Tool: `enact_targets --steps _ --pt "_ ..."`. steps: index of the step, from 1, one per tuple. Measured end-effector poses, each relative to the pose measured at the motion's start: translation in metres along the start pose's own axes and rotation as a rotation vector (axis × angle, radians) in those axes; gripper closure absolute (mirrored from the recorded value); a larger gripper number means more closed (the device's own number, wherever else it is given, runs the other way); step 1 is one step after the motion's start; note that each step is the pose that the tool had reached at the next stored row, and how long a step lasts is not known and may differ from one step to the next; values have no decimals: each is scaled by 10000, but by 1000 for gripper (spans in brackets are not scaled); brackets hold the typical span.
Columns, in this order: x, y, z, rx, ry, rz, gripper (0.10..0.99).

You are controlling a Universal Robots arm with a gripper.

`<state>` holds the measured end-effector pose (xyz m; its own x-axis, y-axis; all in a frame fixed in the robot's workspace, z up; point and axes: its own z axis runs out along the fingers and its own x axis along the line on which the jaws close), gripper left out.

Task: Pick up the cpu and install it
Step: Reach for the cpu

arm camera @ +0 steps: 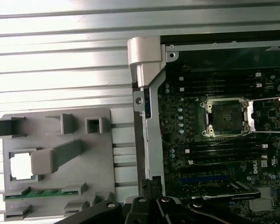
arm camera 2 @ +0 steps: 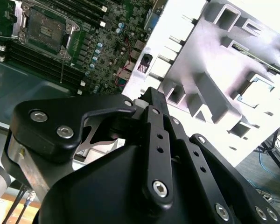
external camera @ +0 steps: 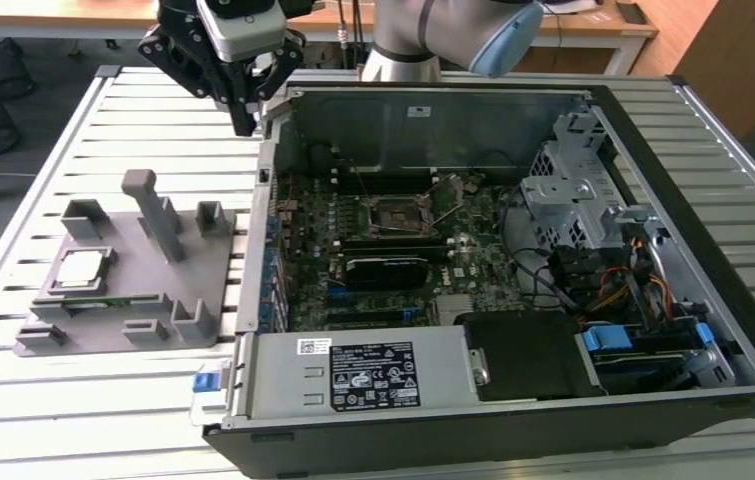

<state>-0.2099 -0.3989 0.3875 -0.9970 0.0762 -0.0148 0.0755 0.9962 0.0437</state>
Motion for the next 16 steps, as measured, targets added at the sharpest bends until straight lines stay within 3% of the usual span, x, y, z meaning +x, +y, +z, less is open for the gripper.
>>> enact_targets --steps 16 --pt "93 -8 8 1 11 1 980"
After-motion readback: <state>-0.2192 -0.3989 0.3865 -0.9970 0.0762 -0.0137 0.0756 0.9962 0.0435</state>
